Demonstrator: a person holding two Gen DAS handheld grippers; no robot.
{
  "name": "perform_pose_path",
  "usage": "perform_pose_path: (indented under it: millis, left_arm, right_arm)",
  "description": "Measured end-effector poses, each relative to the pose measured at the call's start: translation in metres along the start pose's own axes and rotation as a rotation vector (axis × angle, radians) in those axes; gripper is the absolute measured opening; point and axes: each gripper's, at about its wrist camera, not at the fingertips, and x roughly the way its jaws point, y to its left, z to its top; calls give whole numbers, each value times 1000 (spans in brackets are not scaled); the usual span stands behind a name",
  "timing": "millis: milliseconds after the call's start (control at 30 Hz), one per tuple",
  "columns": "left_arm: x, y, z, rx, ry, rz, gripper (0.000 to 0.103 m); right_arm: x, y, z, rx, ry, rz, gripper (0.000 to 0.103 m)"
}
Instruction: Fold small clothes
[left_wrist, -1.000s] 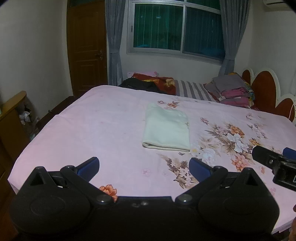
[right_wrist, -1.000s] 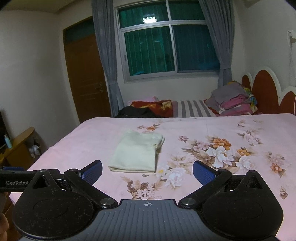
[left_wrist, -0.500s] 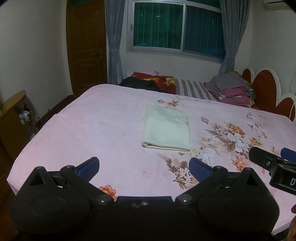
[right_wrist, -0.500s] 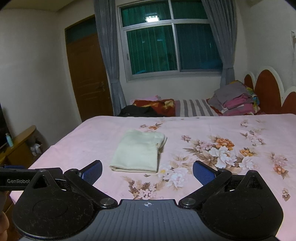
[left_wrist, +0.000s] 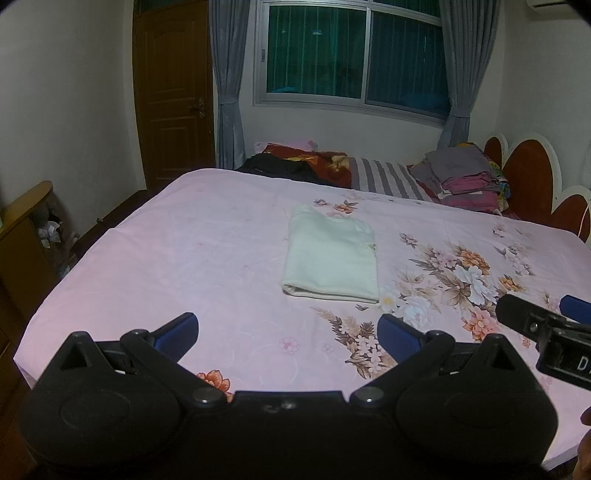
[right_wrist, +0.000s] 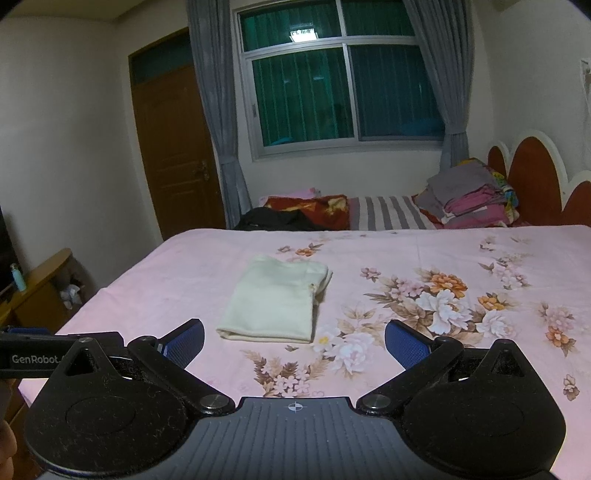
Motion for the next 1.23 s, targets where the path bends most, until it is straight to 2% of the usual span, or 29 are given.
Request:
perform_pose_path:
  millis: [700, 1000, 1100, 1233]
  left_arm:
    - [10, 0, 2, -2, 28, -16, 103]
    - [34, -7, 3, 22, 72, -64, 103]
    - [42, -9, 2, 20, 39, -98, 101]
    - [65, -12, 7, 15, 47, -82, 103]
  right_arm:
    - [5, -1, -2, 5, 10, 0, 103]
    - [15, -11, -5, 22, 38, -13, 103]
    - [23, -16, -6, 26, 55, -26, 103]
    - [37, -27, -7, 38, 78, -45, 103]
